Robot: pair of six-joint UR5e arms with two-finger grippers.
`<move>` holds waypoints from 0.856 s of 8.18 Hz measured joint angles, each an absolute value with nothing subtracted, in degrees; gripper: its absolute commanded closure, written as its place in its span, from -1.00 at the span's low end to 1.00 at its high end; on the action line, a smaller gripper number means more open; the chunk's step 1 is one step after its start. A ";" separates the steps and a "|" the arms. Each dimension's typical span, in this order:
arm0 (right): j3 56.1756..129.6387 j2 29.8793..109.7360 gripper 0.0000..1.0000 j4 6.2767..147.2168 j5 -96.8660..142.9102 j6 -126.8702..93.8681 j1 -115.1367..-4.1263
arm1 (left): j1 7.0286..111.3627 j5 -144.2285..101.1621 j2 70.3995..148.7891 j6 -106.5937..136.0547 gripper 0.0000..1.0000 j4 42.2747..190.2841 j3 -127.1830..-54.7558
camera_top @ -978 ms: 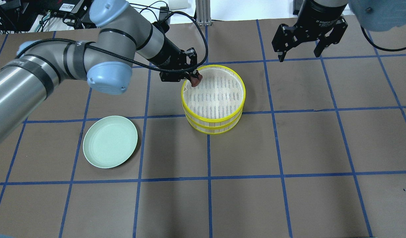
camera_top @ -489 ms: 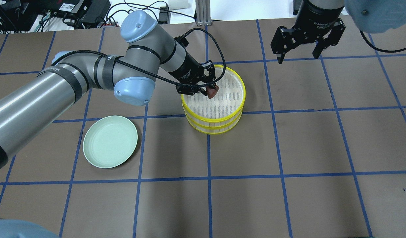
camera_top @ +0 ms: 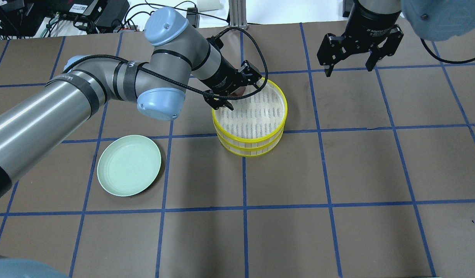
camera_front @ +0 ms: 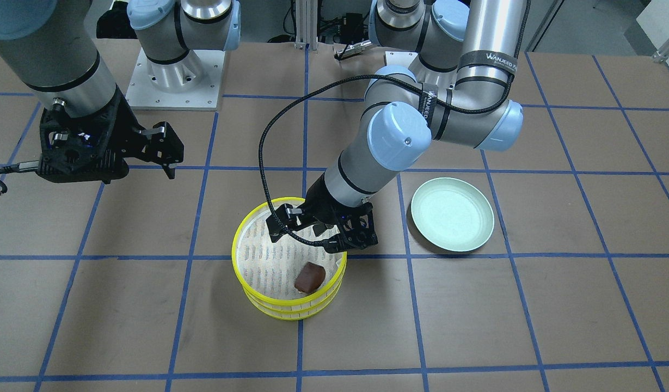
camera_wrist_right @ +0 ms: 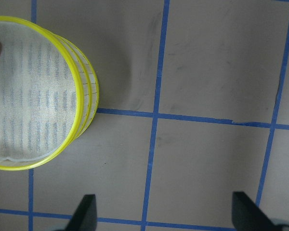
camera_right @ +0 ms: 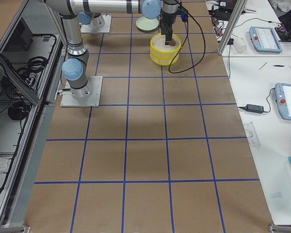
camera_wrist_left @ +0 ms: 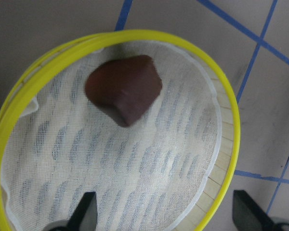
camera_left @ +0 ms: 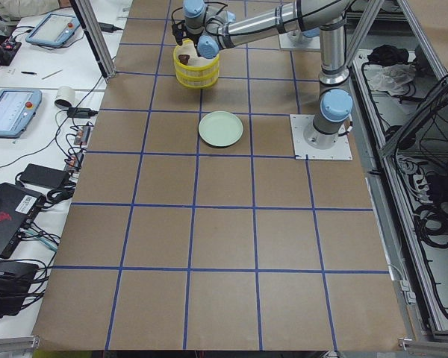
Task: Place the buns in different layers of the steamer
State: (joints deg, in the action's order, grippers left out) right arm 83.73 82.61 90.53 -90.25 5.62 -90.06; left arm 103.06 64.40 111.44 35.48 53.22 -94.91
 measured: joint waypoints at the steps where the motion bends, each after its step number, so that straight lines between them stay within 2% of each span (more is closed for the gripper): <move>1: 83.79 82.58 -1.00 90.55 -90.30 5.74 -89.99 | 102.72 65.90 110.89 34.42 -1.00 53.54 -93.92; 7: 83.85 82.54 -1.00 90.57 -90.26 6.02 -89.91 | 92.10 85.79 102.01 5.74 -1.00 73.04 -88.55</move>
State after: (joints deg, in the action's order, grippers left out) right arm 83.85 82.54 90.57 -90.26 6.02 -89.91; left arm 92.10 85.79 102.01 5.74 73.04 -88.55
